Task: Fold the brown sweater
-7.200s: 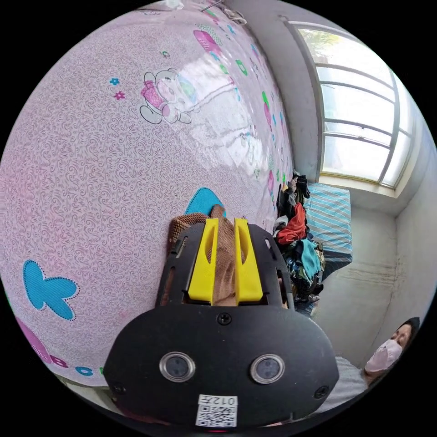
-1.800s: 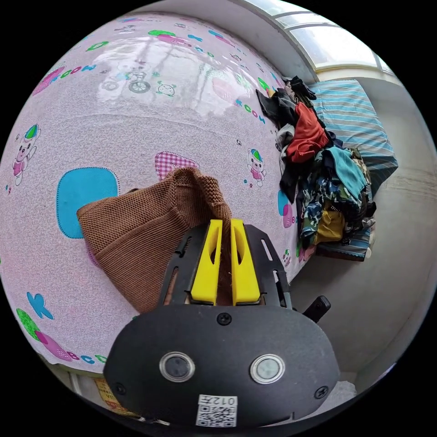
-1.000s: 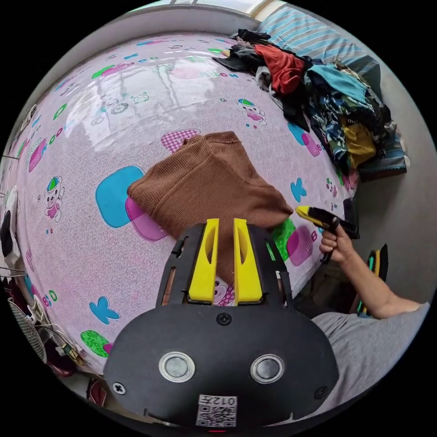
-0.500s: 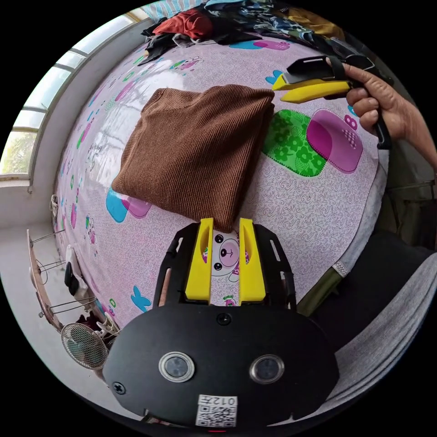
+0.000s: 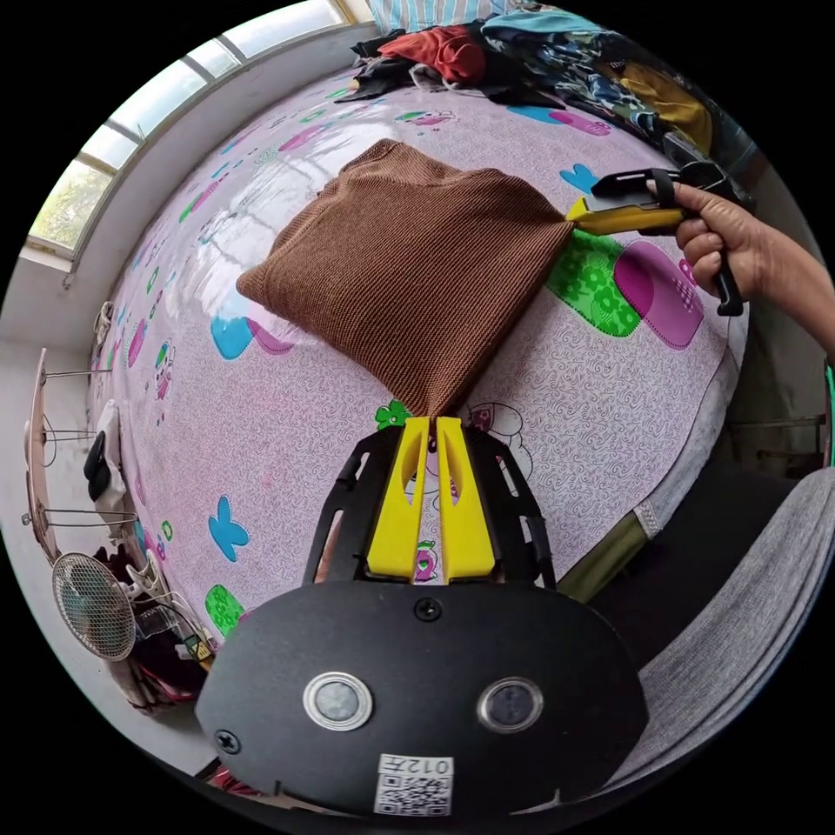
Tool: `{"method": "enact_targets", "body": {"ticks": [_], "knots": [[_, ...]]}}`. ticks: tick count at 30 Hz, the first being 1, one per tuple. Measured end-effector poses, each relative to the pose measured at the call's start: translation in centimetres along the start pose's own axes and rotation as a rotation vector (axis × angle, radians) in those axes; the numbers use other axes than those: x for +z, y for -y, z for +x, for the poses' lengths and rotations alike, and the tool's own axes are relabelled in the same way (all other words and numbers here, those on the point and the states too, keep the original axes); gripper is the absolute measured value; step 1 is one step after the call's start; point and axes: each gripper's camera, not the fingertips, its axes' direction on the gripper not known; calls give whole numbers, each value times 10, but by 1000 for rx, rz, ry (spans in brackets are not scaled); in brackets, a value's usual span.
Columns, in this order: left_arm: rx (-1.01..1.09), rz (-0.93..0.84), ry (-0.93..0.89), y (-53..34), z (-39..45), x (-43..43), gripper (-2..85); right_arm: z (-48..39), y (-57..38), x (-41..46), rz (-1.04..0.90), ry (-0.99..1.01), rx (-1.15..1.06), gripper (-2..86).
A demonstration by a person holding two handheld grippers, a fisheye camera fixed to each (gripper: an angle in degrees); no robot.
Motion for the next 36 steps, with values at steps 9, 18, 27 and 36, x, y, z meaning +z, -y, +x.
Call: {"method": "enact_targets", "body": {"ticks": [9,18,27,36], "knots": [[-12,2,-20,-5,-19,6,1,-26,-13,14,5,-87,-135,94],[-54,29,-20,-18,-49,13,3,-30,-1,85,-130,-214,-222,59],[-438,-1,-463,-64,-178,27,5,-33,-30,76,-26,-327,-362,62],[-289,170,-343,37,-225,9,4,-96,-12,143,-83,-359,-669,58]]}}
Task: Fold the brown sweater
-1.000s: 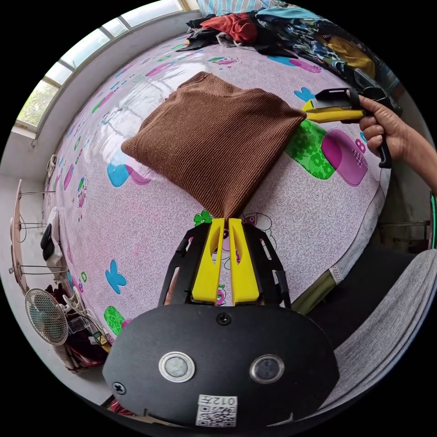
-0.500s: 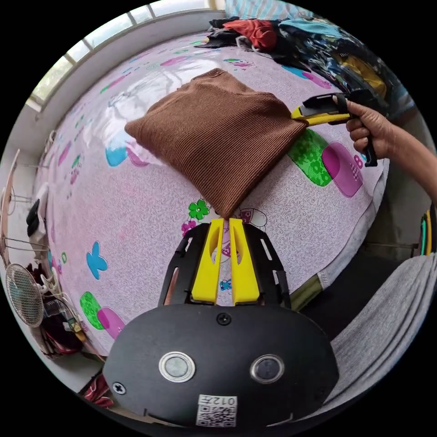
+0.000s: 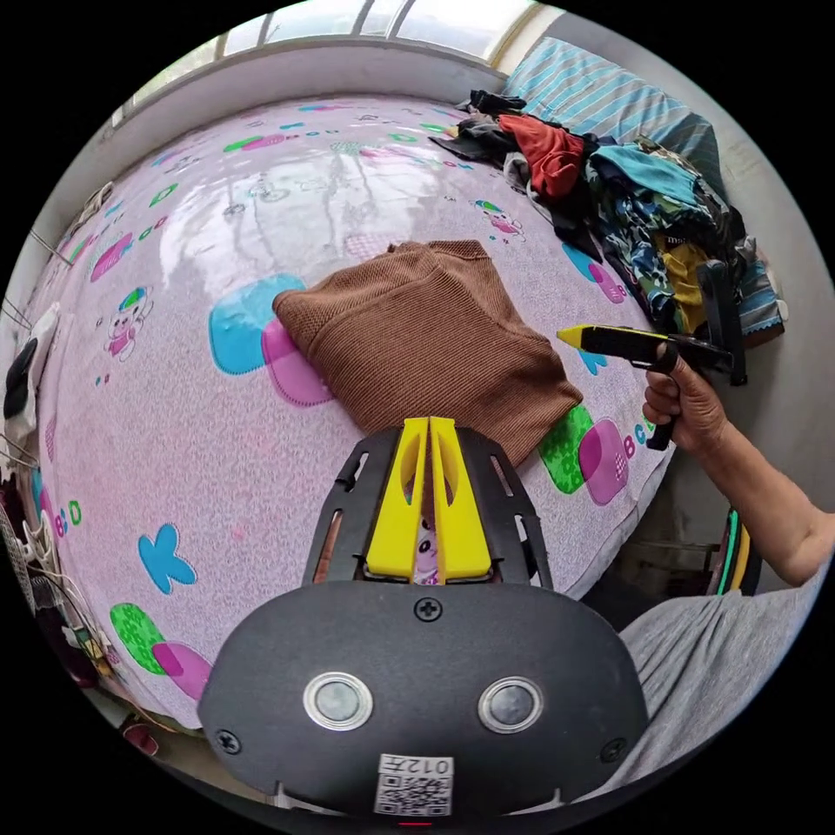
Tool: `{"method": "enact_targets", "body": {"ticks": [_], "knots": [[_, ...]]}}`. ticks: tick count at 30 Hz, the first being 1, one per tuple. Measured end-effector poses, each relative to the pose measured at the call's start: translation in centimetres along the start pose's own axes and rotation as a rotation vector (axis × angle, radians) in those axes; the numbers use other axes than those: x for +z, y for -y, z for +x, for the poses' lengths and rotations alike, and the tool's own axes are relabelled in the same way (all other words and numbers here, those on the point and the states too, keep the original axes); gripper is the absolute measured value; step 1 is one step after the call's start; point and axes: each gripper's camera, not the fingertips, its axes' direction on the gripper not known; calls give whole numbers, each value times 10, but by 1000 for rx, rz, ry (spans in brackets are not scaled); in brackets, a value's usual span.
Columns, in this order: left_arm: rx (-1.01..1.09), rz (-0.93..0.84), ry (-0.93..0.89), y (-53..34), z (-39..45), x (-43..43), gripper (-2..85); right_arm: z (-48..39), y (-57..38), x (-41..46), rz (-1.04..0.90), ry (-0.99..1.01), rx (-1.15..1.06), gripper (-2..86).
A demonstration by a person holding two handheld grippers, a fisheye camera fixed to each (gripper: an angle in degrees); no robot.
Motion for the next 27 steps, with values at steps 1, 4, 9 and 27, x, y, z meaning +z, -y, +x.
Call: {"method": "enact_targets", "body": {"ticks": [1,4,9,27], "knots": [[1,-13,23,10,-4,6,3,-1,4,5,-9,-7,-11,58],[-23,-57,41,20,-26,25,1,10,18,33,-76,-66,-18,53],[-38,-49,-41,25,-63,27,1,53,23,59,-145,-79,3,0],[-549,53,-615,35,-286,39,129,249,86,38,-199,322,95,155]]}}
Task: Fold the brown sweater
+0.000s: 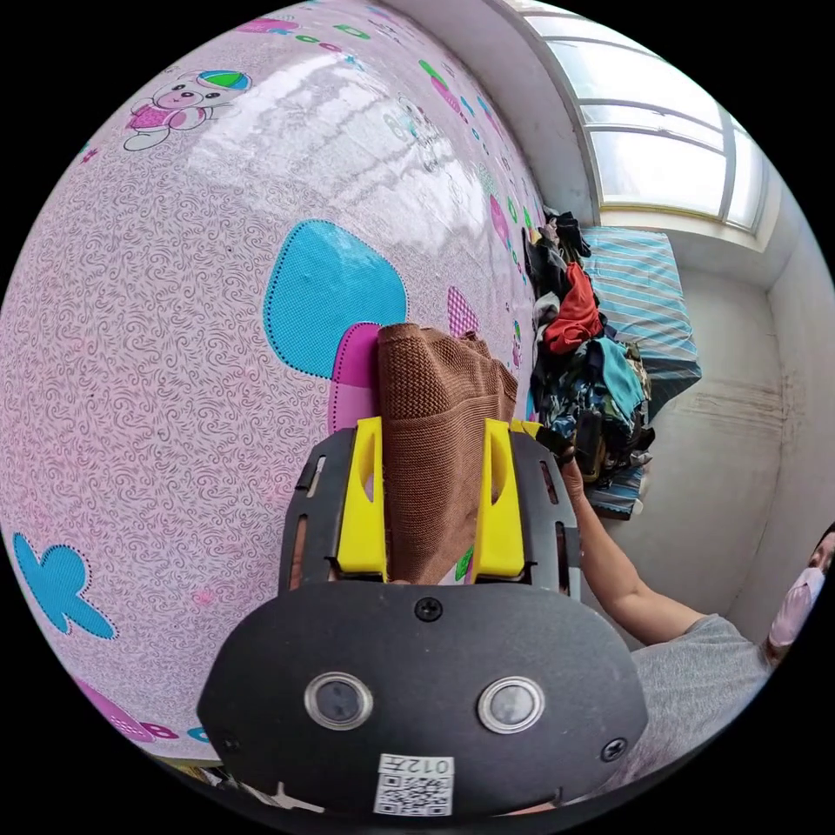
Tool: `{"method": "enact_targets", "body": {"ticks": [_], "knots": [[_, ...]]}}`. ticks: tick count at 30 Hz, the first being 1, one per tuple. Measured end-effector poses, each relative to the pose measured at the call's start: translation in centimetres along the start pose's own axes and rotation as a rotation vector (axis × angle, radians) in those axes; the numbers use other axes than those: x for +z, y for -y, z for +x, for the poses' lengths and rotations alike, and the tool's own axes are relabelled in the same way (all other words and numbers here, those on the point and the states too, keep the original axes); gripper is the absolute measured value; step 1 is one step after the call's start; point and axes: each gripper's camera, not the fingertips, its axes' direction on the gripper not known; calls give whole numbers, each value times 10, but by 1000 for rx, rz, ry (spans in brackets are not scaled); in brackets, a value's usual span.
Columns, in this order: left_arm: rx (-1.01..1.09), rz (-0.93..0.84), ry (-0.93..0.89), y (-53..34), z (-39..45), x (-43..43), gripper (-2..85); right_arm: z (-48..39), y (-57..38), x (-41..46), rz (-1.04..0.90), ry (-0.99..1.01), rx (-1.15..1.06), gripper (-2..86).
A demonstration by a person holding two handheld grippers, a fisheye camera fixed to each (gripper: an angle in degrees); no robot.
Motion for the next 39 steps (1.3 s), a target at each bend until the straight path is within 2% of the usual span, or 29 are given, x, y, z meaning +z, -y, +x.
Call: {"method": "enact_targets", "body": {"ticks": [8,14,19,26,39], "knots": [[43,-38,-40,27,-24,13,135,47,46,14,-197,90,-107,140],[93,-80,-61,31,-35,27,122,66,63,37,-382,75,-233,129],[107,-111,-27,29,-41,46,96,92,51,58,-406,70,-252,93],[139,-112,-5,12,-37,60,74,128,-15,65,-164,106,-180,60],[573,-46,20,-112,77,65,59,93,-250,48,302,4,-246,58]]}}
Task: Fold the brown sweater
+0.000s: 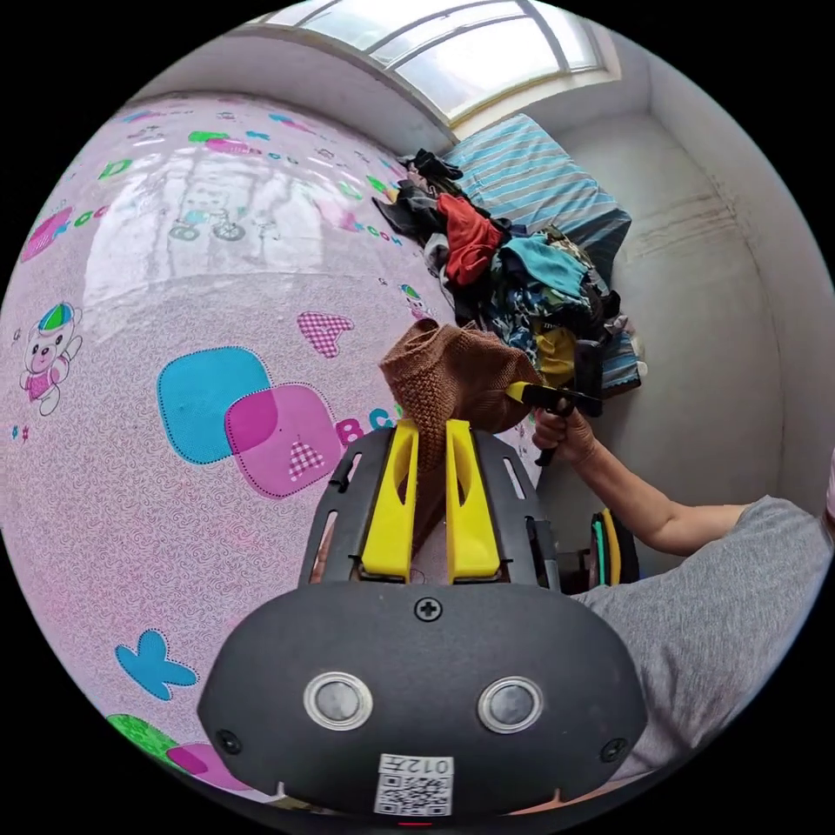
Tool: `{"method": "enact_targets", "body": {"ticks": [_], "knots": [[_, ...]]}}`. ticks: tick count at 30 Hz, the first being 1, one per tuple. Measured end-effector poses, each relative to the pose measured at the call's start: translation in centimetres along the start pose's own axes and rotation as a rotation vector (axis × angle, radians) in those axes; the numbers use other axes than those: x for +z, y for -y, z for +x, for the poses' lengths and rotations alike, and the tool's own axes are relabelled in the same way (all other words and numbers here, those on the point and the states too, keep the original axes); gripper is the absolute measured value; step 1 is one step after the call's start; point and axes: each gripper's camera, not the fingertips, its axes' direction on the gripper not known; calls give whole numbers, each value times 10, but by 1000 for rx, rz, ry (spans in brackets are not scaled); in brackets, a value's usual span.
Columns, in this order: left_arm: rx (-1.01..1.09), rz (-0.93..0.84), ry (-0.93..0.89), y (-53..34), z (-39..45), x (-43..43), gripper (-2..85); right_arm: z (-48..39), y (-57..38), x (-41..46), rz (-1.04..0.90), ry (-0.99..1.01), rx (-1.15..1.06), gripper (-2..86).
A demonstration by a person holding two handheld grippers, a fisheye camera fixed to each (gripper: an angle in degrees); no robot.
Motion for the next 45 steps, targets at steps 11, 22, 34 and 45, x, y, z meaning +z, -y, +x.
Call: {"method": "enact_targets", "body": {"ticks": [11,22,34,45], "knots": [[458,-110,-188,-37,160,77,49,-98,-277,-62,451,-274,109,57],[769,-465,-448,-148,360,284,46,-171,-617,-62,775,-553,332,57],[1033,-704,-649,-368,581,493,53,-241,-989,-47,1102,-775,511,56],[1218,-998,-877,-567,752,686,56,-302,-1260,-29,1373,-1054,802,53]]}}
